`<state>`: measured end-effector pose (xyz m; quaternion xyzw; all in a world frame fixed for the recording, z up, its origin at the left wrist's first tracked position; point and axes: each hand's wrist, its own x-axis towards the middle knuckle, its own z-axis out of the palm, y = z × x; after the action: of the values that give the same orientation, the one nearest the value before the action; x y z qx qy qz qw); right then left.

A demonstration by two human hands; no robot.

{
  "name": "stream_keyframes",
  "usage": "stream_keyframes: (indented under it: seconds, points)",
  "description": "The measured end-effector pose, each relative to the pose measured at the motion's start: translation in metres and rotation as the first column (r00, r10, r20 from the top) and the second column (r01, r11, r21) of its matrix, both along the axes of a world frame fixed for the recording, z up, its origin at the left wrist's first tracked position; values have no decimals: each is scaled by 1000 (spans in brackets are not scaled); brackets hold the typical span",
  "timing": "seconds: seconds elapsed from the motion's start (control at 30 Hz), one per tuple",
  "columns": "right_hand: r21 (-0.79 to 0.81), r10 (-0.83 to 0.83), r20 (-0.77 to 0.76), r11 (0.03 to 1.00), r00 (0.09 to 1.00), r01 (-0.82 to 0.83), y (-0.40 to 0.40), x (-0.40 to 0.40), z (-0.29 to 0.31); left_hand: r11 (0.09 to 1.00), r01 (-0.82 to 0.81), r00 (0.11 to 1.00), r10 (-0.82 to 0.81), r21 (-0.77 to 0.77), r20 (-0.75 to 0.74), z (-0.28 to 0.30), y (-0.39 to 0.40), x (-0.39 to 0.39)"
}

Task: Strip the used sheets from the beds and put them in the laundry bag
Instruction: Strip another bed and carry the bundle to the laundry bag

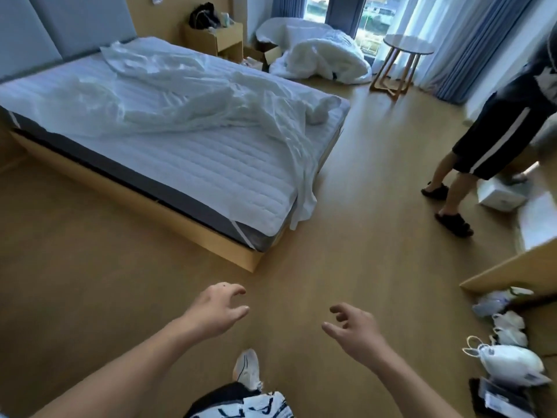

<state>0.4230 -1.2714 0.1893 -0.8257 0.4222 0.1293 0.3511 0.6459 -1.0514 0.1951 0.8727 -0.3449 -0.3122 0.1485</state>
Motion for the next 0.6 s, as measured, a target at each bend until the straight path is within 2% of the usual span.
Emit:
stream_keyframes:
  seconds: [0.27,0.47,0.6]
  points:
    - [-29,-47,33,998,998,48,-126,148,25,997,-61,998,60,-47,-18,16,-132,162]
    - [68,28,-2,997,1000,-27,-227,267,-15,984,-178,981,176,-15,-86,-18,-215,250]
    - [165,78,-25,984,997,-73,-309,358,-52,937,-329,930,343,114,-131,-43,-273,301]
